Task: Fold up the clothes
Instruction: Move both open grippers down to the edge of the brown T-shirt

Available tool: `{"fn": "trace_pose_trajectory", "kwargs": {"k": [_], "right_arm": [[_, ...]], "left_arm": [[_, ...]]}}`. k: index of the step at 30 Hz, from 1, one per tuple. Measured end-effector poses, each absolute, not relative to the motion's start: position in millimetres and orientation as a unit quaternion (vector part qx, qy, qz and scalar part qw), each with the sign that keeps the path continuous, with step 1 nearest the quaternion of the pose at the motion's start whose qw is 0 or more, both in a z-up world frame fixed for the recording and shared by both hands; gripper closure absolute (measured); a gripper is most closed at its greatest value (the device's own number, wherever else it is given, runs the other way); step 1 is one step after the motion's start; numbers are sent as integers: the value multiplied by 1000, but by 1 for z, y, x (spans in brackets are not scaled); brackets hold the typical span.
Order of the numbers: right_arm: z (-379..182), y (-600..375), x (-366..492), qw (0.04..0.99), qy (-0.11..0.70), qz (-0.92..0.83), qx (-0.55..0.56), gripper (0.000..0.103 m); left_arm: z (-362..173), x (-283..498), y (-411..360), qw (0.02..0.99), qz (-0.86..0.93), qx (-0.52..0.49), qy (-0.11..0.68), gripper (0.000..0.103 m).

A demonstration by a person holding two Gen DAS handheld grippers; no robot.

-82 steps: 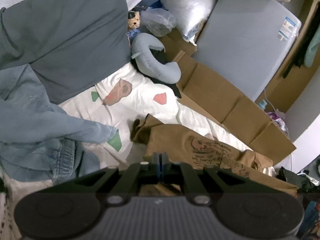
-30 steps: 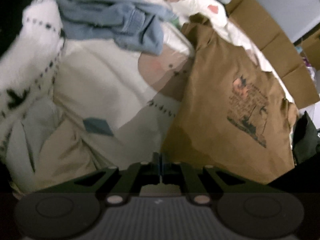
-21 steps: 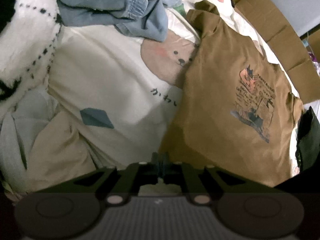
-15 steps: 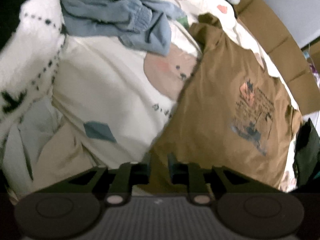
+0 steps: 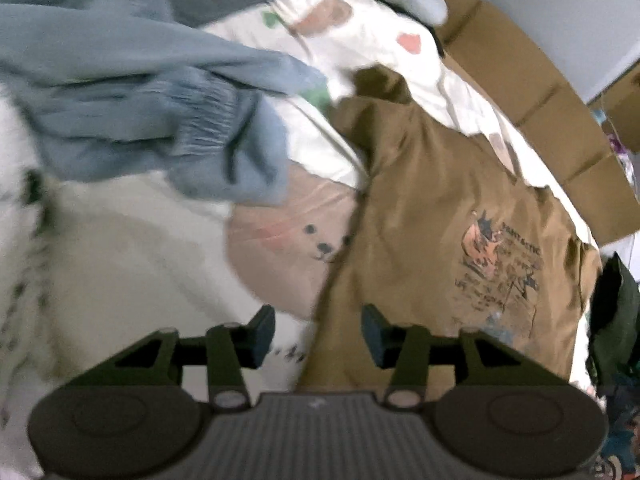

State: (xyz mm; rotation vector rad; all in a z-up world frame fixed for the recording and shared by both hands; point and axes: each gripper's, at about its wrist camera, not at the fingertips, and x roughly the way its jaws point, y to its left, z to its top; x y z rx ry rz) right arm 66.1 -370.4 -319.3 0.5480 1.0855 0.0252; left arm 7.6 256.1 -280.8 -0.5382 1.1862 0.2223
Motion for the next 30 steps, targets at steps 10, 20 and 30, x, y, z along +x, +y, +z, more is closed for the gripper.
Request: {"fn": "trace_pose_trajectory", "kwargs": {"k": [10, 20, 30], "right_arm": [[-334, -369, 114, 823, 494, -35, 279, 57], [-330, -367, 136, 854, 449, -46, 261, 46], [-350, -379, 134, 848, 439, -78, 287, 46]], "left_arm": [[-282, 93, 249, 812, 87, -237, 527, 51], [-302, 151, 258, 855, 106, -214, 461, 45], [-344, 177, 279, 853, 141, -226, 449, 46]]}}
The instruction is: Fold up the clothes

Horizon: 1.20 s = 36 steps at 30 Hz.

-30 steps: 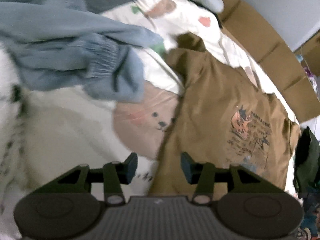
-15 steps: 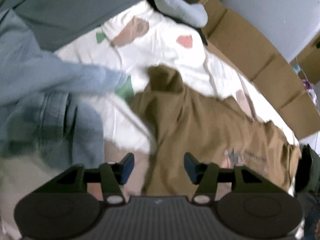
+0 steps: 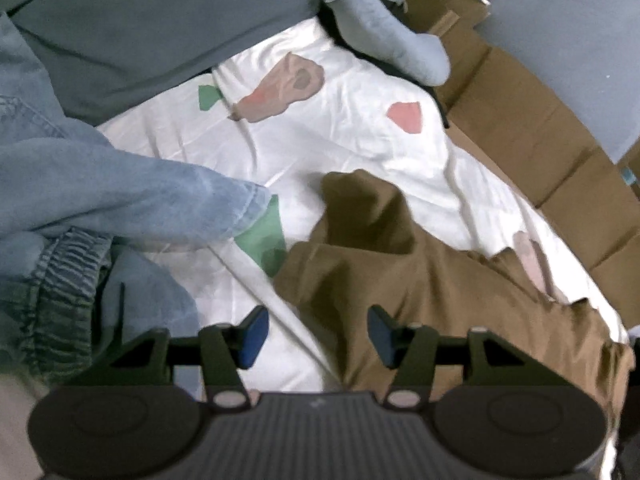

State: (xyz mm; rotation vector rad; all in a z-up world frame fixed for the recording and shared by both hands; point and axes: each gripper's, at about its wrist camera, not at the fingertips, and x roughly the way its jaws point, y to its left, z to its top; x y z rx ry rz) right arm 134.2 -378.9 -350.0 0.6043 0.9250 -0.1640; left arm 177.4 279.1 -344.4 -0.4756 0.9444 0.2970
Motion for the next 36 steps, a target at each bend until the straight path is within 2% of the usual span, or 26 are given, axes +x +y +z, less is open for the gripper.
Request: {"fn": "trace_pose_trajectory", "kwargs": {"k": [9, 12, 25, 36], "right_arm": [[-375, -383, 144, 843, 448, -96, 282, 46], [-384, -385, 150, 844, 445, -101, 283, 46], [-409, -387, 177, 844, 460, -86, 264, 46], [-415, -379, 190, 843, 475, -58, 244, 46]], "left_arm": [[-371, 188, 287, 856, 152, -249, 426, 49], [-381, 191, 293, 855, 155, -276, 412, 54], [-417, 200, 310, 809, 162, -396, 403, 54], [-426, 213, 307, 800, 164, -413, 403, 53]]}}
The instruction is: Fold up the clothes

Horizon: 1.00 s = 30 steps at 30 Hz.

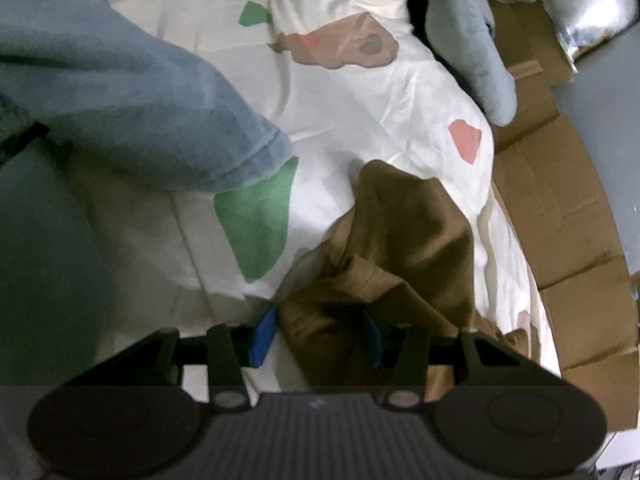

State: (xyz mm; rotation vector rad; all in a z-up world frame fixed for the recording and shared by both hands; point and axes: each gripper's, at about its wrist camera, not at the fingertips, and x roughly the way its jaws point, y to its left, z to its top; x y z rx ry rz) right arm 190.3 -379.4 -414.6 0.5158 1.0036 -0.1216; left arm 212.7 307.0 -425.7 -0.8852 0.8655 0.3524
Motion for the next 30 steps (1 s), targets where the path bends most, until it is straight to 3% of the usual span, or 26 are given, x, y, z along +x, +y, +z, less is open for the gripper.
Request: {"fn": "trace_pose_trajectory", "kwargs": {"k": [5, 6, 7, 8, 9, 30], "right_arm": [[-417, -380, 189, 845, 471, -59, 247, 46], [-417, -379, 189, 845, 470, -59, 247, 46], [-417, -379, 189, 846, 470, -59, 246, 46], [-418, -379, 189, 846, 470, -59, 246, 46], [-418, -379, 189, 846, 470, -59, 246, 46], [-414, -385, 192, 848, 446, -64, 279, 46]], "left_arm": [[-431, 210, 302, 809, 171, -408, 388, 57], [-432, 211, 303, 809, 175, -406, 387, 62], [-432, 211, 303, 808, 183, -401, 391, 80], [-433, 211, 305, 804, 193, -397, 397, 91], [-433, 210, 307, 802, 196, -400, 398, 94], [-345, 151, 307, 858, 256, -292, 336, 96]]}}
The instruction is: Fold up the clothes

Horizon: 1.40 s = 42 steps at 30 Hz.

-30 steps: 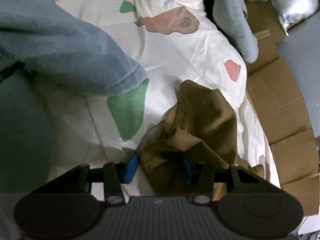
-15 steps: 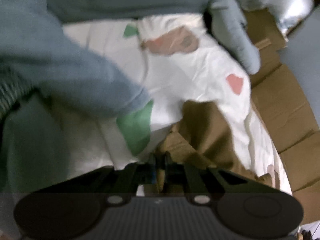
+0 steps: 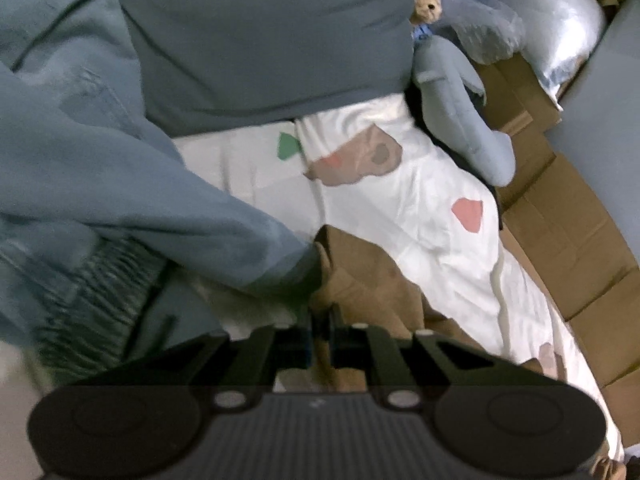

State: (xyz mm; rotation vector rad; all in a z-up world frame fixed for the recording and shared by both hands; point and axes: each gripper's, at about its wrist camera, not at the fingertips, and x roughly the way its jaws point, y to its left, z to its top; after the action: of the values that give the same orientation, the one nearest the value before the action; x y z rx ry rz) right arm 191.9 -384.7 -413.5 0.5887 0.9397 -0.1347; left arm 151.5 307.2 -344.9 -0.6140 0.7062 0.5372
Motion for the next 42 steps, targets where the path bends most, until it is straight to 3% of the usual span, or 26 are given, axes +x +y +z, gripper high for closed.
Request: {"fn": "trace_pose_trajectory", "kwargs": {"k": [11, 30, 32, 33, 34, 42], "right_arm": [[-412, -387, 195, 848, 441, -66, 286, 46], [-424, -386, 218, 847, 420, -52, 321, 47], [-427, -387, 223, 847, 419, -50, 323, 65], [-429, -389, 225, 845, 422, -54, 325, 91], [-430, -391, 227, 841, 425, -59, 330, 101], [-398, -395, 214, 847, 402, -89, 336, 102]], "left_arm": [[-318, 128, 311, 859, 308, -242, 331, 96], [-323, 87, 338, 829, 385, -214, 345, 96], [-324, 87, 338, 829, 384, -215, 345, 96], [-324, 87, 337, 830, 384, -215, 344, 96], [-323, 86, 337, 830, 383, -215, 344, 96], [-302, 85, 334, 842, 362, -219, 336, 96]]}}
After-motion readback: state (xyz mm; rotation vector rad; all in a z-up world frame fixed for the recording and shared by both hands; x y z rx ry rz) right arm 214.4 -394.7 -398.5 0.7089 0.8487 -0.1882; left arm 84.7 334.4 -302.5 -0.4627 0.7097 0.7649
